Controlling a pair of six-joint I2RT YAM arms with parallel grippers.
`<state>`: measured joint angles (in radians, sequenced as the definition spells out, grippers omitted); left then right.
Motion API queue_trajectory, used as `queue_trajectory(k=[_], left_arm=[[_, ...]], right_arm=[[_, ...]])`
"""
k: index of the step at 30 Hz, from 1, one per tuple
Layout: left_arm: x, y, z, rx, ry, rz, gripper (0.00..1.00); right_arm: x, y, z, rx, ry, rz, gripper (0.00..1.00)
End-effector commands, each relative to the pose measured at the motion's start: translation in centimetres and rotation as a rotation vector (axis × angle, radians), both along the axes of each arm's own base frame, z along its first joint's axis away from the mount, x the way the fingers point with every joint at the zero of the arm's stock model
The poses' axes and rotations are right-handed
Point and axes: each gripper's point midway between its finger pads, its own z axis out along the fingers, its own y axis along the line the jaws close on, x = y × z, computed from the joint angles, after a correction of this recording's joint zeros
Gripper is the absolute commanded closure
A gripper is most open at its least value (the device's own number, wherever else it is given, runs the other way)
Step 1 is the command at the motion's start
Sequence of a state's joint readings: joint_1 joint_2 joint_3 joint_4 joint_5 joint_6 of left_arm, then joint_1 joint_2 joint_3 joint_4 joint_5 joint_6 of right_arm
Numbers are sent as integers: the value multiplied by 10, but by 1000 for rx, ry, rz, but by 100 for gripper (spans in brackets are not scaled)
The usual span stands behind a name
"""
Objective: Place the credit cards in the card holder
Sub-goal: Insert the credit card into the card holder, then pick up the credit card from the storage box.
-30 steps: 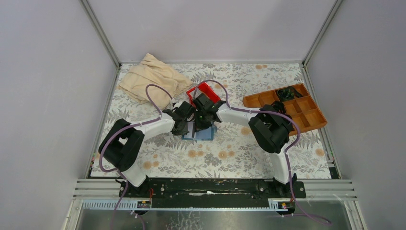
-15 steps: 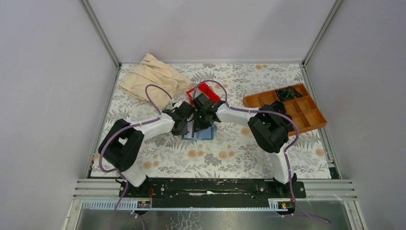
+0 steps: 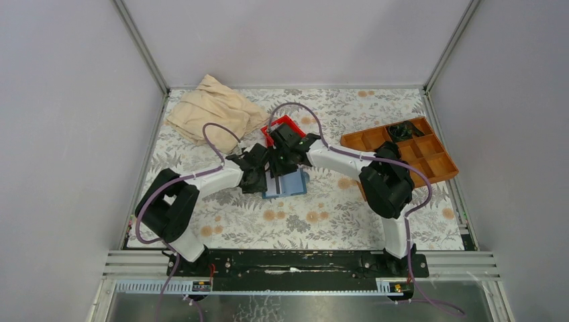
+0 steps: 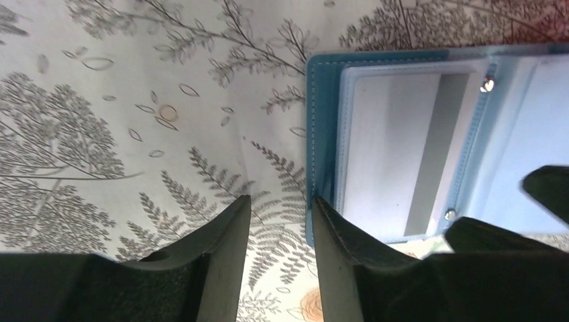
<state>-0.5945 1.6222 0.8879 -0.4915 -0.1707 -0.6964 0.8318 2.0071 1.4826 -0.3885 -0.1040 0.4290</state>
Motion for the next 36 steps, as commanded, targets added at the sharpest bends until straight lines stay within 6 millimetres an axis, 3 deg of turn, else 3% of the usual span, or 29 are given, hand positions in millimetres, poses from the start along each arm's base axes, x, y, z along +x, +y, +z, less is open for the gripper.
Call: queue_trajectory(k=[1,8,12,16,20,26,36], left_arm=[[-24,-5,2,-48,95,6,53],[-5,1,37,-67,1,50,46],[2,10,46,-70,-26,80,44],[10,15,53,-85,-56,113,42],[26,14,67,-121,-100,134,37],[54,9,89,-200,-171,166,33],[86,3,85,-321,-152,243,32]], right_arm=[[17,5,67,24,-166,53,56],[43,0,108,-3,-323,50,59],[65,-2,119,-5,-387,-1,66],[92,-8,128,37,-419,-37,62],[125,-17,130,98,-348,-75,57],[159,-21,127,133,-280,-41,47],[177,-13,102,171,-216,23,47]])
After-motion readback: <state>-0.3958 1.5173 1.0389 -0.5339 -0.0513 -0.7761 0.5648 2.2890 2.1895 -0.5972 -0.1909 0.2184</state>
